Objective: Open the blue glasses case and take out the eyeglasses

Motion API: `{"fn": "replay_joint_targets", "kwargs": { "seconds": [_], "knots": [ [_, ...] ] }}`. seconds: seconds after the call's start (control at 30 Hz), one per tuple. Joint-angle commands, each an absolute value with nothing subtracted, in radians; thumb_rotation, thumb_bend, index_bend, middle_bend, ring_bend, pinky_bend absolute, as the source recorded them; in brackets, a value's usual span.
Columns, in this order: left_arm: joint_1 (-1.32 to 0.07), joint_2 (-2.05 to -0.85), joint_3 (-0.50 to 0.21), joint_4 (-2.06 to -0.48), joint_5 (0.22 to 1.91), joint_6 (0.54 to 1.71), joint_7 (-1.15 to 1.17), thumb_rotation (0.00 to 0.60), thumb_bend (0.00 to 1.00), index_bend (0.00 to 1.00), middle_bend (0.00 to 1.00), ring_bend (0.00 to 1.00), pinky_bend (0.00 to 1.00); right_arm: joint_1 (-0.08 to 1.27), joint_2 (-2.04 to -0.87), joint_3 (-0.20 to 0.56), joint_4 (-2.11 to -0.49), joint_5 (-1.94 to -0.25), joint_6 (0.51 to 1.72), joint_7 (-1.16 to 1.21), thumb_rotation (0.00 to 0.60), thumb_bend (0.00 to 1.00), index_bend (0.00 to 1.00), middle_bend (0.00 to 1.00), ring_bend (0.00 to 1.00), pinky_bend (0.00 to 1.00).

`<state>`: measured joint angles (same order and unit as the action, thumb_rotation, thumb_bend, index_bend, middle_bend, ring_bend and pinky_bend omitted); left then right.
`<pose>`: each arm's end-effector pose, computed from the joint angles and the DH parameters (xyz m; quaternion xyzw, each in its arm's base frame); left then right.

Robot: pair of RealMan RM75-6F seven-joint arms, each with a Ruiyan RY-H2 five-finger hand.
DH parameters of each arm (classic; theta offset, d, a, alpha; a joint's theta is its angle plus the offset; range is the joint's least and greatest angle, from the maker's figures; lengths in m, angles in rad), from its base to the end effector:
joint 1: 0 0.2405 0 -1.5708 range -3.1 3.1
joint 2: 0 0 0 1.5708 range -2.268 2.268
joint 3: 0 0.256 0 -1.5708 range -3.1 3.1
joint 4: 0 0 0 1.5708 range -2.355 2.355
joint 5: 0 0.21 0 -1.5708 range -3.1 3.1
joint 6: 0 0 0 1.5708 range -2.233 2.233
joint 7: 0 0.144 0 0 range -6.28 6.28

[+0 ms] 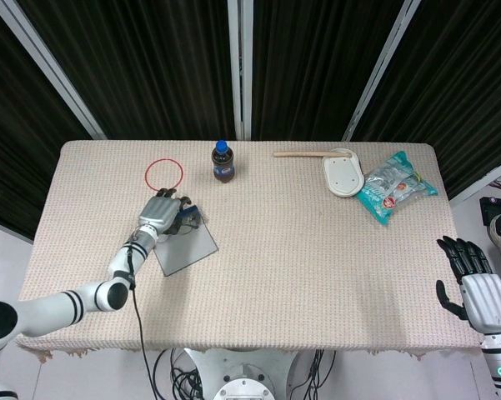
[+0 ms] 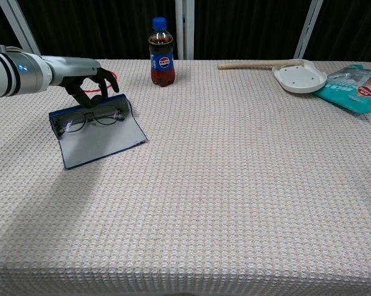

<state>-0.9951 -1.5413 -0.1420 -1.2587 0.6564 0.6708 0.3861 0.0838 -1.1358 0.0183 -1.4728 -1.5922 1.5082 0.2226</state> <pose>-0.1551 0.4126 -0.0217 -0.7440 -0.4508 -0.2512 0.4245 -0.3261 -0.1756 0.1606 0.6013 -0.4032 0.4277 0.5413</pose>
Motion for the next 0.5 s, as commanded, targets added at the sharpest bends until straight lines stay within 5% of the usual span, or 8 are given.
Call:
{"fn": "replay_joint_targets", "kwargs": {
  "seconds": [0.03, 0.5],
  "knots": [
    [-0.996, -1.536, -0.145, -1.297, 0.68, 0.668, 0.368, 0.6, 0.6, 0.22, 0.32, 0.03, 0.0, 0.084, -1.136, 0.018, -1.472, -1.591, 1.506, 0.222, 0.6, 0.48, 0.0, 0.08, 0.0, 0.0],
    [-0.978, -1.505, -0.092, -1.387, 0.817, 0.764, 0.419, 0.6, 0.52, 0.24, 0.28, 0.03, 0.0, 0.094, -1.137, 0.022, -1.48, -1.59, 1.491, 0.213, 0.6, 0.48, 0.0, 0.08, 0.0, 0.0]
  ]
}}
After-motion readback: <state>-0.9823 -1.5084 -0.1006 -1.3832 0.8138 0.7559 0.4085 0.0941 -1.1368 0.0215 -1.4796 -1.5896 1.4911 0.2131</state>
